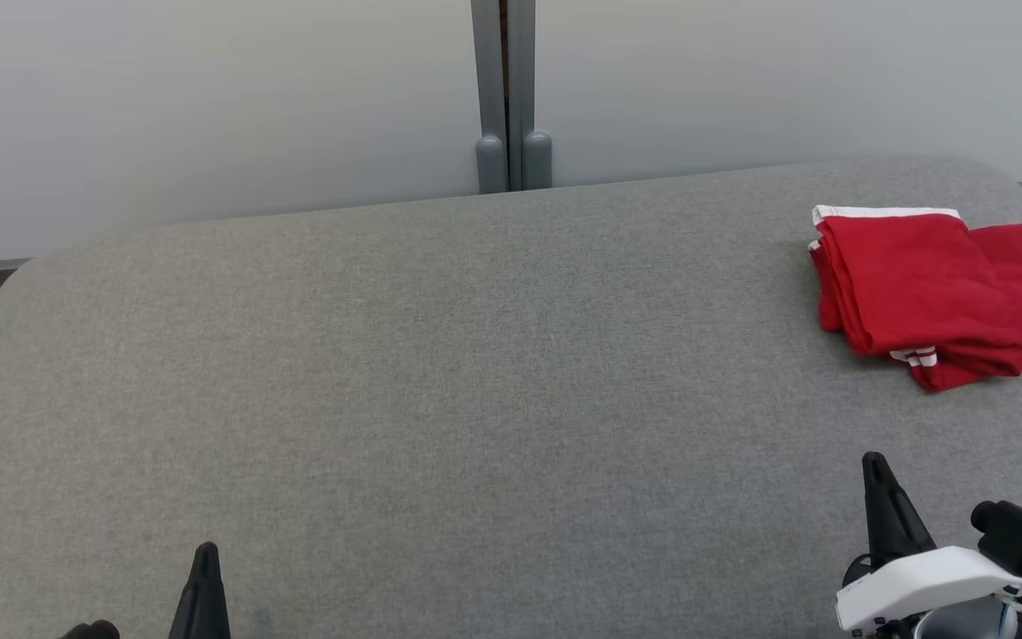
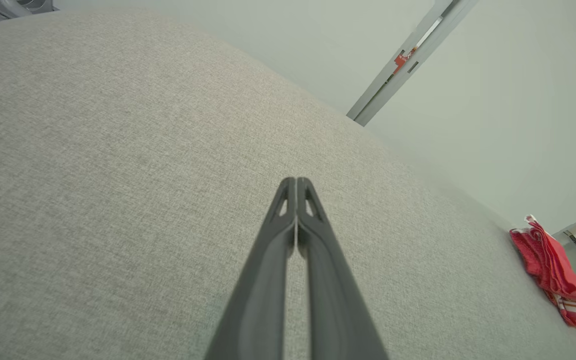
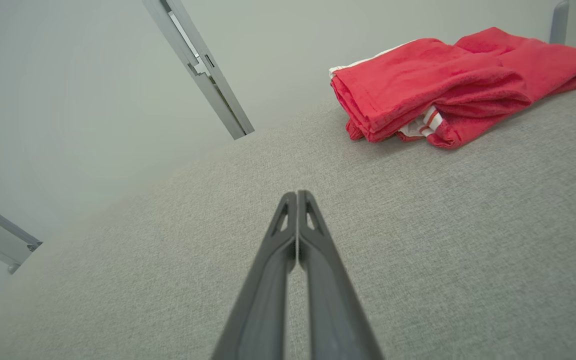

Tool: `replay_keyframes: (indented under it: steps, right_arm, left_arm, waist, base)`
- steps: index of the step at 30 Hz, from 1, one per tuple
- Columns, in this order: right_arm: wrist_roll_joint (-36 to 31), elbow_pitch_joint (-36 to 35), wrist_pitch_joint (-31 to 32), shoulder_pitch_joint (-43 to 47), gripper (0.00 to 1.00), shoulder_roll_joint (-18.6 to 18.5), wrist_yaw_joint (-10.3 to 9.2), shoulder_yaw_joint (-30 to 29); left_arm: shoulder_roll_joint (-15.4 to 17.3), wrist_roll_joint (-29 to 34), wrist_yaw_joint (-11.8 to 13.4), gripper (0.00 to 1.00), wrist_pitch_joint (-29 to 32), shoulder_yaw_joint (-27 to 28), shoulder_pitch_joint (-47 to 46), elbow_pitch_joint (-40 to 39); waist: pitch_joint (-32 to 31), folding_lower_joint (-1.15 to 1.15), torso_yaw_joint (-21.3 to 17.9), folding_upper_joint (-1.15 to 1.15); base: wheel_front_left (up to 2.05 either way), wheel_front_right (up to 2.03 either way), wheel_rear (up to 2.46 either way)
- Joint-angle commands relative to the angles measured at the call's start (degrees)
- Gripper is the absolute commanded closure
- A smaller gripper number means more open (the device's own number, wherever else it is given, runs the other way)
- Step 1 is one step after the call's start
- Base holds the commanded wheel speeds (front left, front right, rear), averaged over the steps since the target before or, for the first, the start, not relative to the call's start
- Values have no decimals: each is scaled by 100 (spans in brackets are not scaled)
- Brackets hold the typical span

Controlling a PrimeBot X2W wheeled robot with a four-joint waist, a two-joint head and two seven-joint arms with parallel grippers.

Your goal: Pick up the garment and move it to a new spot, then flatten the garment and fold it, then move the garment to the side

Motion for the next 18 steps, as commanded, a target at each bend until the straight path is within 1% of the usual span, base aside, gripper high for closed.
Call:
replay_keyframes:
  steps: [1,18]
  right_arm:
    - [258,-79,59,-165,100,-25,-2,-25]
    - [1807,-36,418,-357,100,-28,-3,-82]
  left_arm:
    - [29,-225,-28,100,48,39,-190,-59]
    - [35,-1503,-44,100,411,149,-530,20]
  waist:
    - [2,0,1,0]
    - [32,0,5,0]
  base:
    - [0,0,0]
    - [0,0,0]
